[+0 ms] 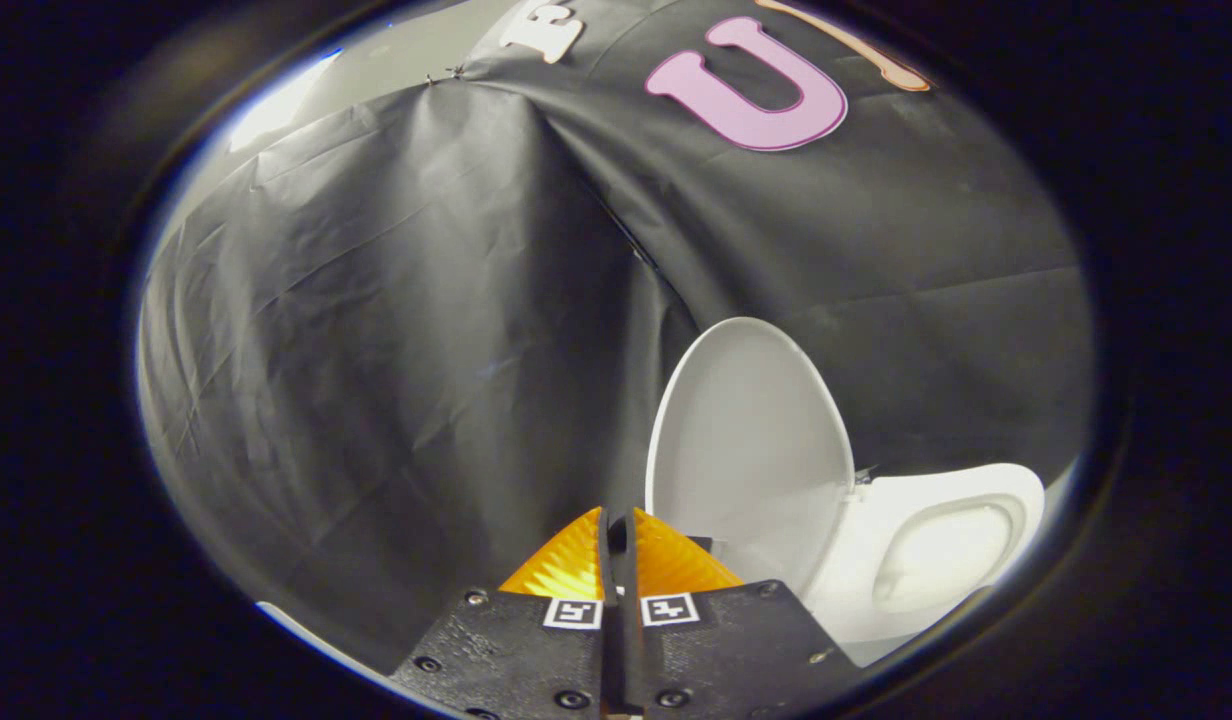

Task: Open the toilet lid.

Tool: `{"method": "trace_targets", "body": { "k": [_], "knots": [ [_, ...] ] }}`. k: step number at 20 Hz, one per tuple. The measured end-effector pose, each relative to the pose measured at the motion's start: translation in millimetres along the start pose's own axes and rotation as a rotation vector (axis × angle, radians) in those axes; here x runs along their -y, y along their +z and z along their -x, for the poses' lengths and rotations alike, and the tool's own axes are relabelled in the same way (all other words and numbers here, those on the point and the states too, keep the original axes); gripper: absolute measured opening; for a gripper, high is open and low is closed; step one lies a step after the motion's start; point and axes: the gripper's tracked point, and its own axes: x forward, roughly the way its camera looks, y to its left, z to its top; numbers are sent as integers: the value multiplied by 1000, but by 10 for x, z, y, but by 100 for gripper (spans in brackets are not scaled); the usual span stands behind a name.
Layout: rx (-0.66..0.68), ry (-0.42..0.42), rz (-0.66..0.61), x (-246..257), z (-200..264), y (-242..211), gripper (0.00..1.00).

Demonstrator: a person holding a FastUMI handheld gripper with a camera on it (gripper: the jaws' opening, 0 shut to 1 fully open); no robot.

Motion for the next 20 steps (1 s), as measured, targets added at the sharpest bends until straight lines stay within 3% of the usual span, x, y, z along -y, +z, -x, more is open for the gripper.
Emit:
{"method": "trace_targets", "body": {
  "k": [2, 7, 12, 20],
  "knots": [
    [14, 1, 18, -50, -23, -35, 0],
    [121, 16, 56, -80, 107, 102, 16],
    [207, 37, 28, 10, 496, 264, 10],
    [279, -127, 192, 619, 1605, 403, 10]
  ]
}}
